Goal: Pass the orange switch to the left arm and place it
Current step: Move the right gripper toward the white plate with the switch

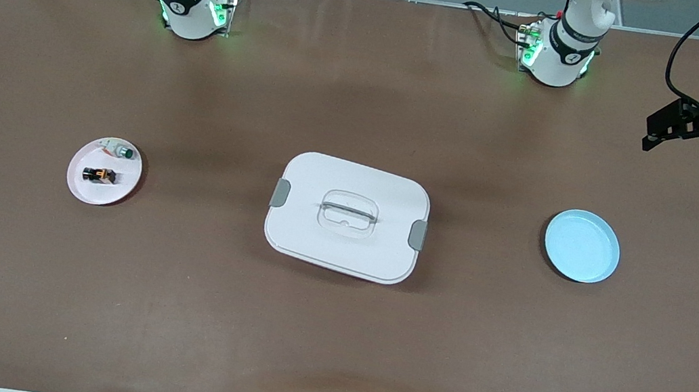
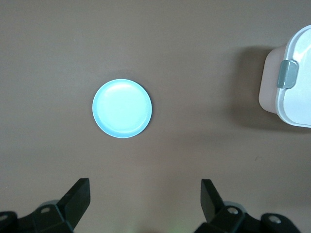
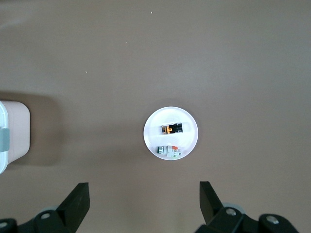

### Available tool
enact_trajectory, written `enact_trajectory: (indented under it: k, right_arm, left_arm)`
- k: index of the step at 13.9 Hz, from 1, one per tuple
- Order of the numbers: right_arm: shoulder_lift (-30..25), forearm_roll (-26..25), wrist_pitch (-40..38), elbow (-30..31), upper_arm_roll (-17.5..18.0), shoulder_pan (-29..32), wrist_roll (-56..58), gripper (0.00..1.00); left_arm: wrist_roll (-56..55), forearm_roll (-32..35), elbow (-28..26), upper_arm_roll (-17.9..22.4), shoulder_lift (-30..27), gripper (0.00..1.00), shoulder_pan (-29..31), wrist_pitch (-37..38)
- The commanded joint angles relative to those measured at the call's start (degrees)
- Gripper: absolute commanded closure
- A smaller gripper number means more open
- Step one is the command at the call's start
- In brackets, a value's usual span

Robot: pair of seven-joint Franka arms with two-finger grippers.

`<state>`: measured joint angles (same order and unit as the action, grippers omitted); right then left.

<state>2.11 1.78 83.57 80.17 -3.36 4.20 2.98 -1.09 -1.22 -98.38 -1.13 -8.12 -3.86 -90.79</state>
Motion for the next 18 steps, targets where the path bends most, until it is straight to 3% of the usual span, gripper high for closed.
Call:
enact_trajectory:
  k: [1, 14, 18]
  right_arm:
    - [-0.70, -0.82, 0.28, 0.51, -0.06, -0.16, 0.18, 0.00]
    - [-0.09, -0.03, -1.99, 1.13, -0.06, 0.54, -0.52, 0.00]
    - [4.03, -0.29, -2.27, 1.13, -0.15, 1.51, -0.52, 0.00]
  left_arm:
    - [0.30, 0.87, 1.08, -0.10, 0.48, 0.00, 0.08, 1.84]
    - [0.56, 0.87, 1.26, -0.01, 0.56, 0.00, 0.17, 2.29]
    - [0.47, 0.87, 1.26, -0.01, 0.56, 0.00, 0.17, 2.29]
